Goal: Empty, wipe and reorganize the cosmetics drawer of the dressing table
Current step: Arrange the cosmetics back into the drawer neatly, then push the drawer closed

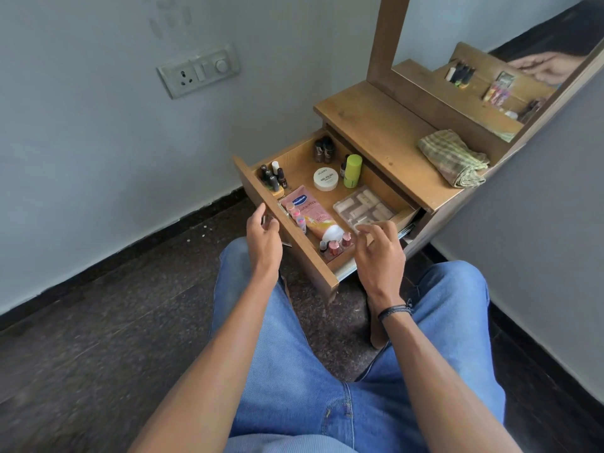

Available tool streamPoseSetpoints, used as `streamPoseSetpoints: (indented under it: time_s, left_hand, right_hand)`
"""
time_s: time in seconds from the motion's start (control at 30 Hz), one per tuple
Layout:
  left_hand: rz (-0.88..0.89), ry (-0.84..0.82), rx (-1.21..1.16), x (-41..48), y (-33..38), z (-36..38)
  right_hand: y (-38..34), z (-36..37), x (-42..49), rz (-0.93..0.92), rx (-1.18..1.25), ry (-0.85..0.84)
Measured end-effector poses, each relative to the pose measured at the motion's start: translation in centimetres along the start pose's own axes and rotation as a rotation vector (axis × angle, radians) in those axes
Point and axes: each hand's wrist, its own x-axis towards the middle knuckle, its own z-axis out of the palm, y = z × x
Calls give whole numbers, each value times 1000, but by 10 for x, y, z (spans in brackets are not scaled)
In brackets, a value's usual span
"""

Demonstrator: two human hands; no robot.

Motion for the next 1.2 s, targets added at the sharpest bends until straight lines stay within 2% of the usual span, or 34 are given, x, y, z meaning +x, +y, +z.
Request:
streamPoseSetpoints:
  time_s: [0.13,0.27,0.37,0.73,1.03,1.2]
  left_hand:
    - [-10,9,113,-5,-7,2]
    - [11,-2,120,-2,-7,2]
    - [18,-13,127,-2,-10,1]
    - [50,-55,111,2,-13,1]
    - [116,-318,139,-1,-13,20]
    - [126,-386,120,3,-7,34]
  right_hand:
    - [-9,4,-15,-227,80,-36]
    - [-19,13,-27,-476,39,-178]
    - [-21,18,-31,-545,-21,-245]
    - [-19,16,-30,-506,-139,-204]
    - [-2,7,-12,-413,-205,-104]
    - [7,1,0,-359,-235,-57]
